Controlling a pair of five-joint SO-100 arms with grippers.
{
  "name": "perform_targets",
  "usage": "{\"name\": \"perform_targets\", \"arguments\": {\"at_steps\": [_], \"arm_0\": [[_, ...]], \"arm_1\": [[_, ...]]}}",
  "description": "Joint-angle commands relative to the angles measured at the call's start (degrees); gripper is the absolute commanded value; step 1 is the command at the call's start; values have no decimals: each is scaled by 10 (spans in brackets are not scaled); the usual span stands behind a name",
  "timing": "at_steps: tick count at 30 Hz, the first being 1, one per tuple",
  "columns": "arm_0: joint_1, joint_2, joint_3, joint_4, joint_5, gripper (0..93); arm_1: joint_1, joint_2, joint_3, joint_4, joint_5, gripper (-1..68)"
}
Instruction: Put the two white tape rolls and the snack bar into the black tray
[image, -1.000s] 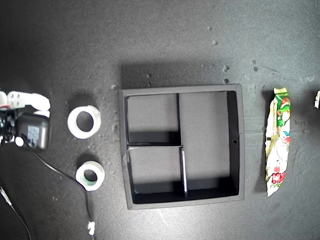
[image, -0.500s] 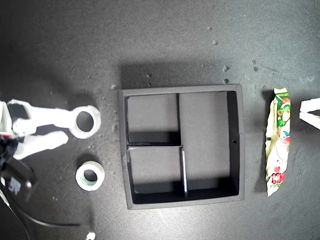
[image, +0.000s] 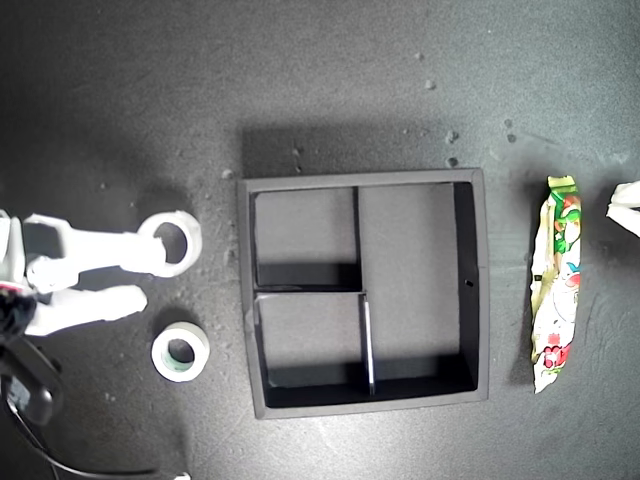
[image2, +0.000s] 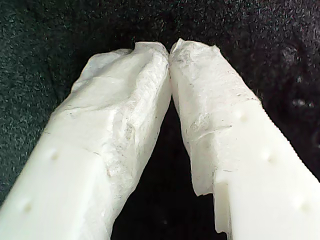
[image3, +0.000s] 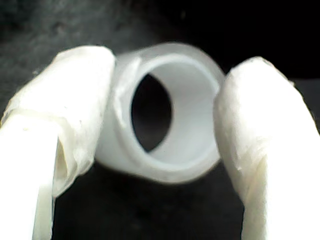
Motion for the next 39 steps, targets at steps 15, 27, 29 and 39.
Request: {"name": "perform_targets", "arguments": {"at_steps": [15,27,29,39], "arm_0": [[-4,-571,-349,69,-40,176],[-45,-696,-359,23,-9,174],[-58,-722,-362,12,-6,147],[-69,-650,-379,27,-4,1]], "arm_1": [[-142,6,-78,-261,-642,122],[-279,-4,-125,-212,-799,221],[-279,-4,-120,-207,-802,239],[-231,-250,-326,-107,-846,255]]}}
